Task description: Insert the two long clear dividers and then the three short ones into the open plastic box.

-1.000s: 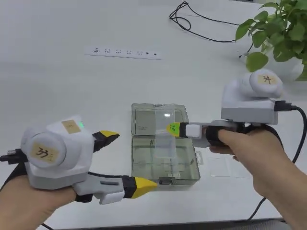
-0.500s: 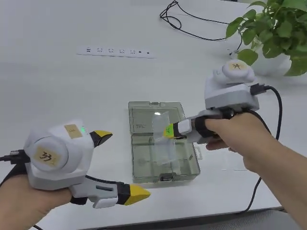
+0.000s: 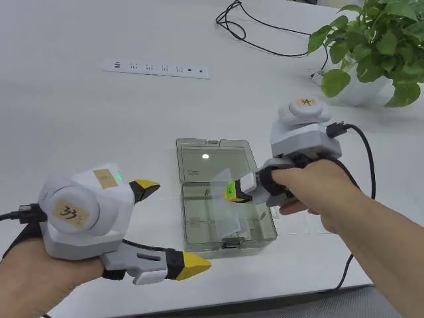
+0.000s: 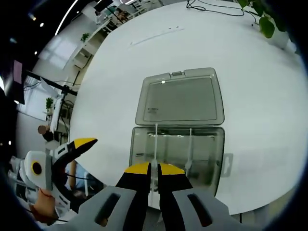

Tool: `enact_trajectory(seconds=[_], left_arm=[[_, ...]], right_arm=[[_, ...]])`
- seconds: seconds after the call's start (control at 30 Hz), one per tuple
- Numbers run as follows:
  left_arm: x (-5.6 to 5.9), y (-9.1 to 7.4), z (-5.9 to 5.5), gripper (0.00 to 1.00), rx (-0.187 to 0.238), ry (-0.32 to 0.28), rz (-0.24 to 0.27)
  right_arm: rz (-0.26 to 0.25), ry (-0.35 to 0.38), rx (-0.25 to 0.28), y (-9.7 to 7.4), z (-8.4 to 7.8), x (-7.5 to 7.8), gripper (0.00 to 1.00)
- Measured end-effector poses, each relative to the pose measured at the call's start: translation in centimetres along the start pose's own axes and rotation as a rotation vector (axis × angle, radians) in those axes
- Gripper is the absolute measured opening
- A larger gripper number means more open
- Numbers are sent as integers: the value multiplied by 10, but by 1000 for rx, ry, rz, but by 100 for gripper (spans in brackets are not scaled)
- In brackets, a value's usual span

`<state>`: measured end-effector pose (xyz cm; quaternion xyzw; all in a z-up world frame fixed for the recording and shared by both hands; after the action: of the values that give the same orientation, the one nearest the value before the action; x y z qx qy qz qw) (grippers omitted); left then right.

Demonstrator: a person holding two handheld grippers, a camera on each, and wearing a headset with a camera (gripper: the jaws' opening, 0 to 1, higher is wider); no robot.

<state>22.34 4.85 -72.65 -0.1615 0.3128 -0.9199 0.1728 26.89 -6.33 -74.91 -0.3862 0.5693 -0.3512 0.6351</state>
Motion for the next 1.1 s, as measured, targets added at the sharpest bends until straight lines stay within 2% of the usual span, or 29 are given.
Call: enact_trajectory(seconds=[0.4,0.53,0.67,0.83,1.1], left_arm=[[1,2,-3,92,12,-22,-11],[0,2,-4,92,11,-30,-10],[1,1,-4,92,14,-32,-11],[0,2,-4,92,11,-38,-11],[1,3,-4,92,8,-40,-13]], right_arm=[[-31,0,-8,14,-5,1,6],[-42,-10,-7,21,-2,7,6],[-48,-23,-4,20,1,7,6],[-68,-53,0,20,2,6,6],[-147,-159,1,23,2,0,7]])
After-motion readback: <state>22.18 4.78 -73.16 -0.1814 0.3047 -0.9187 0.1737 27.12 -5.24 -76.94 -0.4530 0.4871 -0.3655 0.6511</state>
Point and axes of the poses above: the centre of the closed fingertips' face, and the gripper's own axes: y roughly forward along the fingers, x roughly to its right, z roughly out of its top, the point moved 3 cm from there along -y, roughly backward along the fingers, and after that the axes turned 13 degrees about -x, right-handed, at the moved point
